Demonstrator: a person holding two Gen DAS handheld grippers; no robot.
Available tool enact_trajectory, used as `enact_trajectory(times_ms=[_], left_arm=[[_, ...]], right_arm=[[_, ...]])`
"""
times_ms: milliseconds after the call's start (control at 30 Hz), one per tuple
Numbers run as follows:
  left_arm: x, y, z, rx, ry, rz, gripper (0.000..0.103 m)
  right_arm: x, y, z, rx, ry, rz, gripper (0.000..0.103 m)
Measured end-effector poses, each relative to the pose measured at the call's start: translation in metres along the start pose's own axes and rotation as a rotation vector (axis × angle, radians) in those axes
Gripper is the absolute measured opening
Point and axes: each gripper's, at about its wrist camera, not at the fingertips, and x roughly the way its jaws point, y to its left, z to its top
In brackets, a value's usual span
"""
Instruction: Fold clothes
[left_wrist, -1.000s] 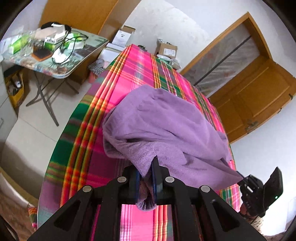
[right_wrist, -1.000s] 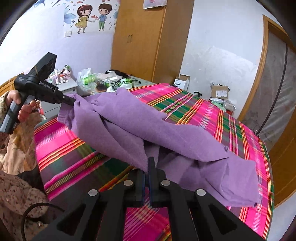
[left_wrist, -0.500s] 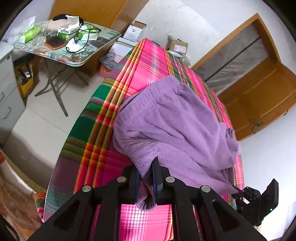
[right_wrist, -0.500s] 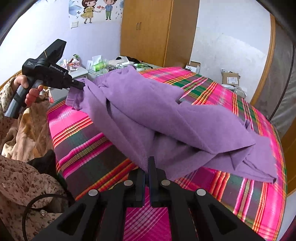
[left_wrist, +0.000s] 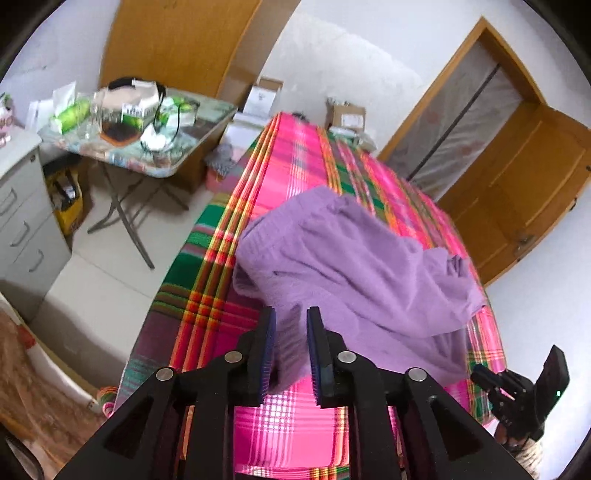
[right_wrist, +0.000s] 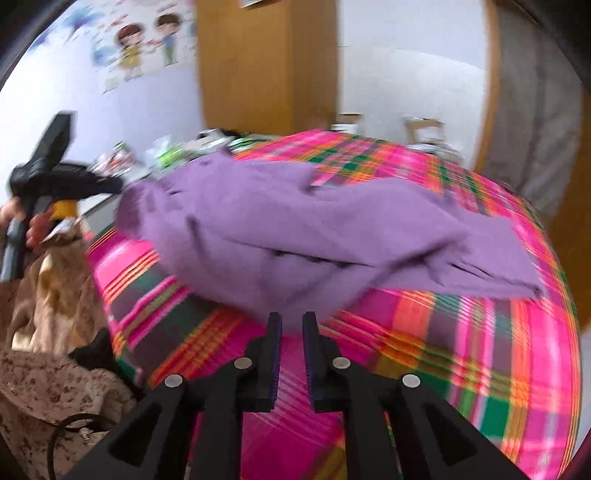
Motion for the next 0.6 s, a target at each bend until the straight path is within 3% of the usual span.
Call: enact_trajectory(times_ms=[200, 400, 600], left_arm=[[0.004, -0.046, -0.003, 0.100, -0.002, -0.114, 0.023], [0.055, -0.137, -0.020, 0.314, 0.133, -0.260, 0.024], [0.097, -0.208, -0.045, 0.473, 0.221, -0.319, 0.028]], right_arm=[[-0.027, -0.055, -0.013, 0.176, -0.039, -0.170, 0.012], [-0.061, -0.107, -0.025, 0.239, -0.052, -0.330, 0.013], [-0.100, -0.154, -0.038, 0.230, 0.010, -0.503, 0.014]])
